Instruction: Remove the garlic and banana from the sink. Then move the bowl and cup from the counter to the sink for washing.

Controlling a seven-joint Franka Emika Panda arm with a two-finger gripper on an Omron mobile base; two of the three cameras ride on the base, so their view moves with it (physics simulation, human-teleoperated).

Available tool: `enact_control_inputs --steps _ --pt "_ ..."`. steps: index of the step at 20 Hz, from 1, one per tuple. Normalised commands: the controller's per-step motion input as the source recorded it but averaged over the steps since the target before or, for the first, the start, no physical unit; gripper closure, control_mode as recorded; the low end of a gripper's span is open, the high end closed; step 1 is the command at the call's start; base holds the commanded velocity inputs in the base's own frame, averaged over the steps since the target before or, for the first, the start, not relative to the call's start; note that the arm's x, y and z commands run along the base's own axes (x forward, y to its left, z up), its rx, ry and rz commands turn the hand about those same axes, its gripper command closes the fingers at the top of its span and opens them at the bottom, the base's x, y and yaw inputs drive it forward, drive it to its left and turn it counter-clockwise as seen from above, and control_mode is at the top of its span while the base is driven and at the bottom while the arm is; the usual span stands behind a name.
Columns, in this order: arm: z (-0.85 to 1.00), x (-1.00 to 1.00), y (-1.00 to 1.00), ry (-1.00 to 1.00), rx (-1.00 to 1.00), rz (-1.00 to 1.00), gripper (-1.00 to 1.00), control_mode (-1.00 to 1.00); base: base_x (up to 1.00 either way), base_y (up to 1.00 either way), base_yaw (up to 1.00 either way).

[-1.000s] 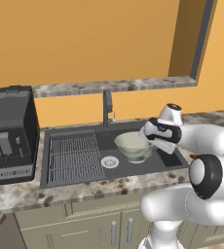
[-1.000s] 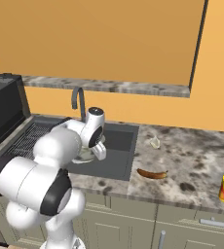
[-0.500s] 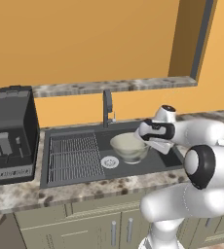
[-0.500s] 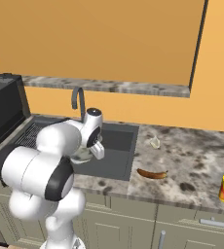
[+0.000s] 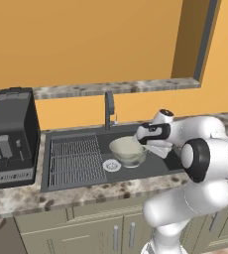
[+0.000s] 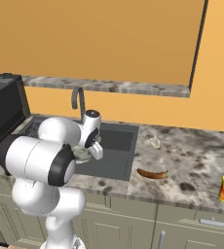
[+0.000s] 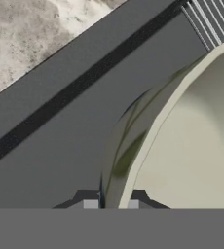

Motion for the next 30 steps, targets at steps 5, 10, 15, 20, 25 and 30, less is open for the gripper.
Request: enact_control_inputs --steps 5,10,15,20,25,30 --pt "-0.13 0.19 0.06 0.0 0.0 0.0 1.0 -1.0 0.0 0.0 0.0" --pt "-0.12 0.18 0.07 -0.01 0.0 0.0 1.0 -1.0 0.0 0.0 0.0" --pt "-0.11 0.17 0.06 -0.03 0.0 0.0 1.0 -1.0 0.0 0.0 0.0" --pt "-0.12 0.18 0.06 -0.02 0.0 0.0 1.0 -1.0 0.0 0.0 0.0" --pt "-0.12 0.18 0.06 -0.03 0.0 0.0 1.0 -1.0 0.0 0.0 0.0" --pt "-0.09 0.13 0.09 -0.08 0.0 0.0 1.0 -1.0 0.0 0.0 0.0"
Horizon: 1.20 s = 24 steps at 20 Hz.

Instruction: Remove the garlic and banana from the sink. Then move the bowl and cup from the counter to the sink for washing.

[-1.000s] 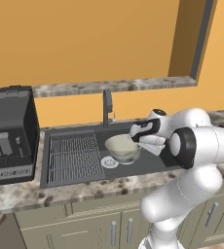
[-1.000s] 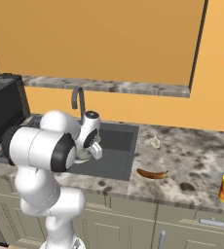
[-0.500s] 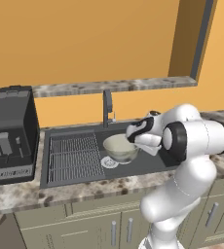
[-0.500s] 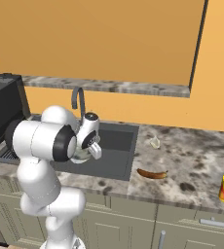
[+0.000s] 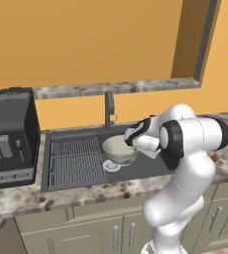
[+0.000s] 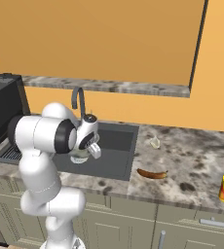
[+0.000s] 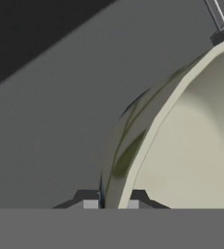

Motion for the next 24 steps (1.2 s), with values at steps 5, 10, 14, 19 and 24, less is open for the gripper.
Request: enact_control_inputs --steps 5,10,14,19,24 --pt "-0.09 0.09 0.11 -0.09 0.0 0.01 1.0 -1.0 0.0 0.0 0.0" --pt "-0.14 0.09 0.06 -0.03 0.01 0.0 1.0 -1.0 0.0 0.0 0.0" --pt "-0.14 0.12 -0.03 0.0 0.0 0.0 1.0 -1.0 0.0 0.0 0.0" --pt "-0.07 0.2 -0.01 0.0 0.0 0.0 1.0 -1.0 0.0 0.0 0.0" --pt "-0.04 0.19 0.01 -0.02 0.0 0.0 1.0 -1.0 0.0 0.0 0.0"
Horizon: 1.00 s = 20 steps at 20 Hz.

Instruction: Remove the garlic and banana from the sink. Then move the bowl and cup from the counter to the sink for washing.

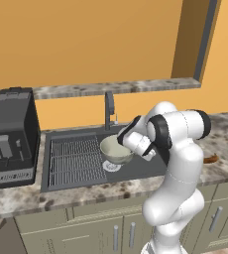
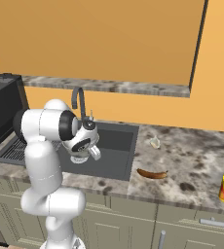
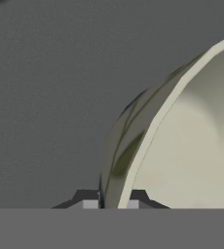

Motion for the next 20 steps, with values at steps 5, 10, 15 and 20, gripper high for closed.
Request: enact_control_inputs --steps 5,10,15,20 --pt "-0.08 0.18 0.01 -0.01 0.0 0.0 1.0 -1.0 0.0 0.0 0.0" --pt "-0.11 0.13 0.04 -0.01 0.0 0.0 1.0 -1.0 0.0 0.0 0.0" --pt "-0.09 0.16 0.07 -0.03 0.0 0.0 1.0 -1.0 0.0 0.0 0.0" --pt "-0.1 0.15 0.07 -0.02 0.0 0.0 1.0 -1.0 0.0 0.0 0.0"
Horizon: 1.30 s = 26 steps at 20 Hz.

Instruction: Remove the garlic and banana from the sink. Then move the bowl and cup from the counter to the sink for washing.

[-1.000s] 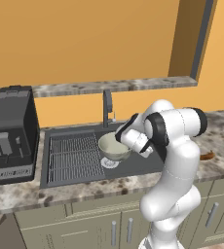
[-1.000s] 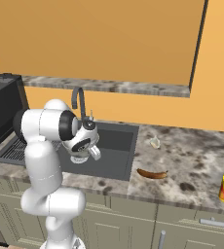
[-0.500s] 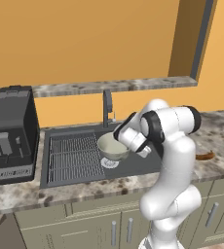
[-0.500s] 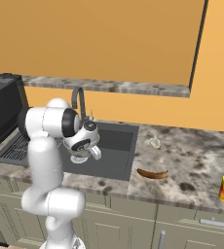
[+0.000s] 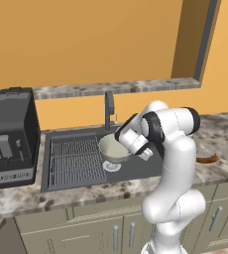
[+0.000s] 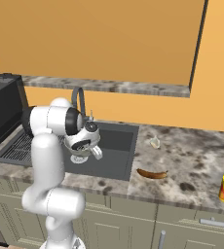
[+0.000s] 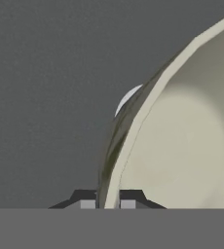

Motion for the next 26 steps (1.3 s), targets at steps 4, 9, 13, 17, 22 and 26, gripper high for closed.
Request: enact_control_inputs --steps 4,9,13,17,22,26 --pt "-0.15 0.12 0.08 0.0 0.0 0.0 1.0 -1.0 0.0 0.0 0.0" --pt "-0.12 0.11 0.05 0.0 0.0 0.0 1.0 -1.0 0.0 0.0 0.0" --pt "-0.09 0.16 0.02 0.0 0.0 0.0 1.0 -1.0 0.0 0.0 0.0" --pt "-0.06 0.17 0.0 0.0 0.0 0.0 1.0 -1.0 0.0 0.0 0.0" --pt "-0.06 0.15 0.0 0.0 0.0 0.0 1.0 -1.0 0.0 0.0 0.0" --pt "-0.06 0.13 0.0 0.0 0.0 0.0 1.0 -1.0 0.0 0.0 0.0"
